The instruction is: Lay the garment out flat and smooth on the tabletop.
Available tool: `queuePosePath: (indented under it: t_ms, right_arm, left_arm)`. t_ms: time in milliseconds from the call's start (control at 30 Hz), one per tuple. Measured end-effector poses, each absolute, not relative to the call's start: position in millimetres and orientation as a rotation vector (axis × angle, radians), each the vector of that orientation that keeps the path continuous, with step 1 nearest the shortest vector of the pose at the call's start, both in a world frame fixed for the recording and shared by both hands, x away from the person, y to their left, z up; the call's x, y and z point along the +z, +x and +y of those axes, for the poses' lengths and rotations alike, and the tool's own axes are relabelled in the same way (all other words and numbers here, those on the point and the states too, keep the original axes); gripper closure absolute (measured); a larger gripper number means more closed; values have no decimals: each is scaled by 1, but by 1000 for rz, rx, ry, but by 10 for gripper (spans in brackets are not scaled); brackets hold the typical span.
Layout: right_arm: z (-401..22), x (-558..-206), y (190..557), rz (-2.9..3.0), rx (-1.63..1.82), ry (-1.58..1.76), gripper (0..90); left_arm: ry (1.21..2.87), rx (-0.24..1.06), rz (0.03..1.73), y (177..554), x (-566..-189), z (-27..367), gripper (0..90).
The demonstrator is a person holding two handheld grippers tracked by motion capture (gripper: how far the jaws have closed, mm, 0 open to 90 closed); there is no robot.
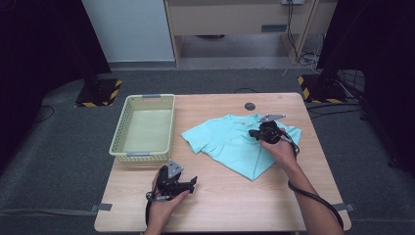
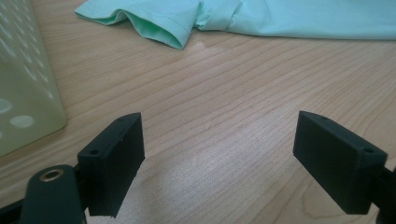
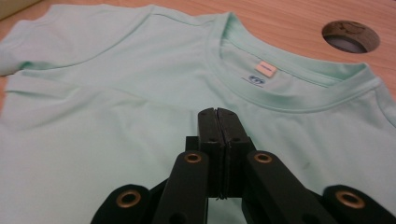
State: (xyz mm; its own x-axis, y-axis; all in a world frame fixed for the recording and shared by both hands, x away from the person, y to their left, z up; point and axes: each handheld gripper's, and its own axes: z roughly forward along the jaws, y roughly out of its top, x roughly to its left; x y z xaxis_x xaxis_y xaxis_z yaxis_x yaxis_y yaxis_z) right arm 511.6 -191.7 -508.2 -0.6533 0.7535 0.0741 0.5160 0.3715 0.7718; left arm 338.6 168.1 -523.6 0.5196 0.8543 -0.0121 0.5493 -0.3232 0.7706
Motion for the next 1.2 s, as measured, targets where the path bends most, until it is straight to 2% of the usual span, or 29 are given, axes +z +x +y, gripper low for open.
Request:
queuePosePath:
  t_ms: [133,167,467,733,1000,1200]
  right_arm:
    - [-190,-506,505,2349,1176,1095,896]
    - [-178,-503,478,2371,1218,1024,896]
    - [-147,-502,422,2447,1248,865,897]
    - [-119,-502,384,2523,1231,753,897]
    - [-92,-503,353,2602,1224,677,897]
    - [-65,-498,332,2655,1240,607,897]
  left_arm:
    - [2019,529,1135,338,-524,169,160]
    - [2018,531,1132,337,-523,169,160]
    - [2024,564,1125,337,-521,174,167]
    - [2007,579,1132,337,-514,181,177]
    - [2041,530,1073,326,-500,179,171]
    - [2036,604,1051,322,-488,190,171]
